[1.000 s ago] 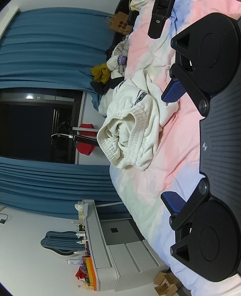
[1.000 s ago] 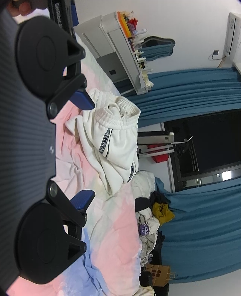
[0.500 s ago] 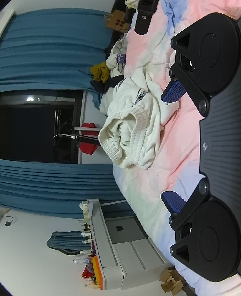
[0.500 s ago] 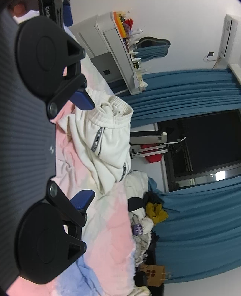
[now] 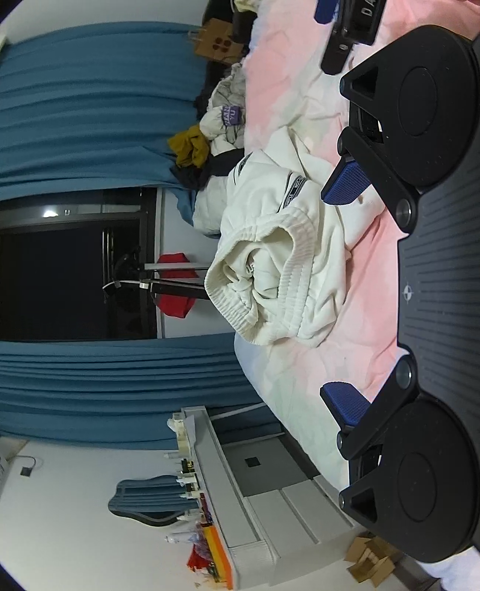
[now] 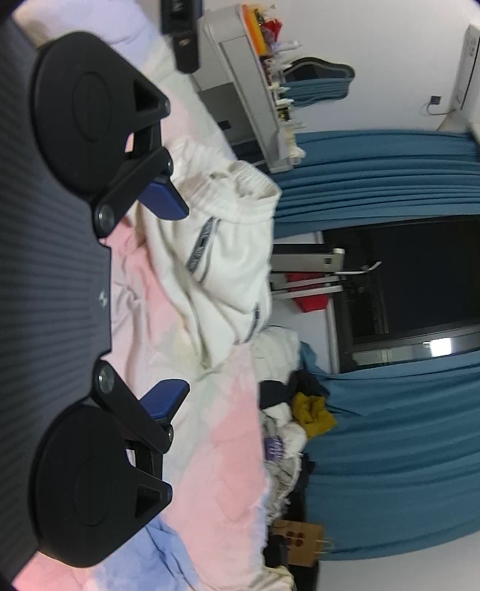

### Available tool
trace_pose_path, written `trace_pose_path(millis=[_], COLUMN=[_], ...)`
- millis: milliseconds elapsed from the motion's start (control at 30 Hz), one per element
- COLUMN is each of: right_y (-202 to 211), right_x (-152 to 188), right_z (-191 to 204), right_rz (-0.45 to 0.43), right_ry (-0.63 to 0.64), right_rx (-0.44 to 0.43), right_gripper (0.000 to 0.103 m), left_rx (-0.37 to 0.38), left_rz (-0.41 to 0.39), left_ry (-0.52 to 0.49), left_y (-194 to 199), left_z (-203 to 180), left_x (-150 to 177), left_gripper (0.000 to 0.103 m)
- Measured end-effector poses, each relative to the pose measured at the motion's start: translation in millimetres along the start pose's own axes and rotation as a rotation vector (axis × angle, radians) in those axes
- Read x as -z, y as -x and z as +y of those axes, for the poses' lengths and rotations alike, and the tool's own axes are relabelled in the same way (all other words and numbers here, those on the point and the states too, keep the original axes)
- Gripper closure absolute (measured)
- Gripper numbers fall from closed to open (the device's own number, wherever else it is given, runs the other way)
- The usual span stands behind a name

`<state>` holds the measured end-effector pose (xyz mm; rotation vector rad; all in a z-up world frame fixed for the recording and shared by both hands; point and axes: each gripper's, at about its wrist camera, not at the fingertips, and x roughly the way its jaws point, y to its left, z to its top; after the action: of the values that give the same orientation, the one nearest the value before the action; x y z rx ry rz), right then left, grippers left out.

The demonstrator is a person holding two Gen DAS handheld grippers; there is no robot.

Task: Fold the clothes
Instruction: 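Reach the right tool to the white garment's elastic waistband and close it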

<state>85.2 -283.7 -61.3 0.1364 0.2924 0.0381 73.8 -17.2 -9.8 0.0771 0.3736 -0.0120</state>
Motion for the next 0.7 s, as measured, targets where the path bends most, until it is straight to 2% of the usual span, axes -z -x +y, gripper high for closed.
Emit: trace_pose_path(millis=[233, 367, 500, 700], right_y=[-25, -42, -80, -149], right_x=[11, 6, -4, -6], right_z=[-9, -15, -13, 2], right_rz=[0.05, 0.088, 0.094, 0.115], right_ry=[-0.028, -0.118, -0.233, -0.426], right_rx=[-0.006, -0.032, -0.058, -0.125], right_gripper=[0.009, 0.009, 0.009, 0.009], left_rx=[-0.013, -0.053, -0.074, -0.066], left_rz=[-0.009, -0.03, -0.087, -0.032], left_ry=[0.066, 0.135, 0.1, 0.15], left_y=[-20, -25, -24, -48], left_z=[8, 9, 6, 25], left_x=[8, 4, -2, 15], left_gripper=[0.0, 0.0, 0.0, 0.0])
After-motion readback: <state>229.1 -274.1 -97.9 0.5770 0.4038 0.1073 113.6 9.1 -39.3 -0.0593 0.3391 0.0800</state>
